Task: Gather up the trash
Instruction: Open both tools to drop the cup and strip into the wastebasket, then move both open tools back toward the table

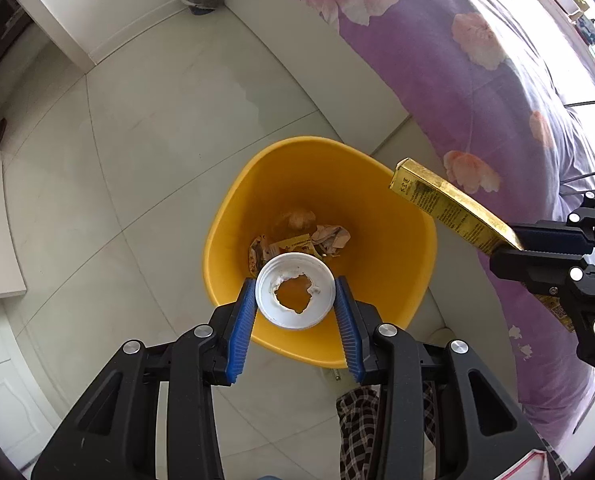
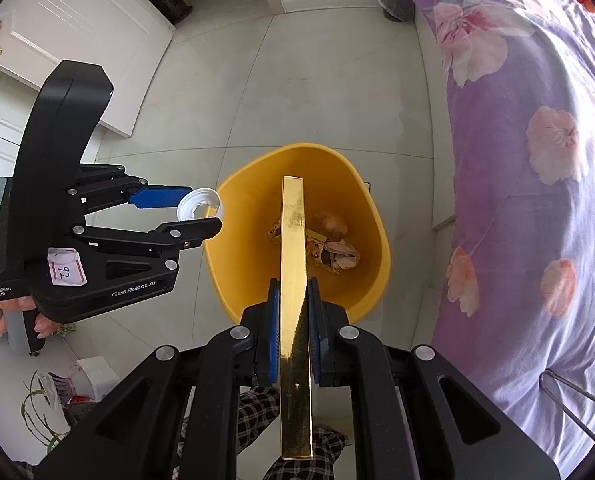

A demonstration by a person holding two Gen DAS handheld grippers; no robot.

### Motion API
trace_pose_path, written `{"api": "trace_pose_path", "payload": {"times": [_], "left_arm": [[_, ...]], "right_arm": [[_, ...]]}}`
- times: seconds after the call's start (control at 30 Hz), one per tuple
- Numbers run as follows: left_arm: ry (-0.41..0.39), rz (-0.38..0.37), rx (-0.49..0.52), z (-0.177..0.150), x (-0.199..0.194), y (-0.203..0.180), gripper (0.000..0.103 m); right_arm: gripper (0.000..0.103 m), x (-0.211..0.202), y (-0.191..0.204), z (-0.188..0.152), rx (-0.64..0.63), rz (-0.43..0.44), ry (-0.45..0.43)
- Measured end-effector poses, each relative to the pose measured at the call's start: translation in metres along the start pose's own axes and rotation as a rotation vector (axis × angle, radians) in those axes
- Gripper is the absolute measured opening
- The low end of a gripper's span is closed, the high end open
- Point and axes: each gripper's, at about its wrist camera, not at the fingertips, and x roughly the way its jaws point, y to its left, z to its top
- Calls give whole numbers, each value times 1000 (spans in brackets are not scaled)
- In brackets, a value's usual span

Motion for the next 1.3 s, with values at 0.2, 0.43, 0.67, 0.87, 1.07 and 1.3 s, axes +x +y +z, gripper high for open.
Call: {"api": "trace_pose_path", "payload": {"times": [0.2, 0.43, 0.67, 0.87, 1.07, 1.3], "left_arm": [[33, -7, -13, -2, 29, 5, 39], [34, 6, -47, -7, 39, 10, 54], [29, 10, -58, -9, 35, 14, 56], [13, 15, -62, -8, 17, 12, 56], [-13, 22, -68, -9, -17, 7, 56], [-62, 33, -61, -13, -72, 1, 57]], "right_arm": [[13, 33, -4, 5, 6, 10, 38], [18, 47, -3, 10, 12, 12, 51], [25, 41, -4, 12, 30, -4, 37], [25, 20, -5, 11, 35, -2, 16], [25, -15, 4, 4, 43, -8, -19], [25, -62, 21, -4, 53, -24, -67]]}}
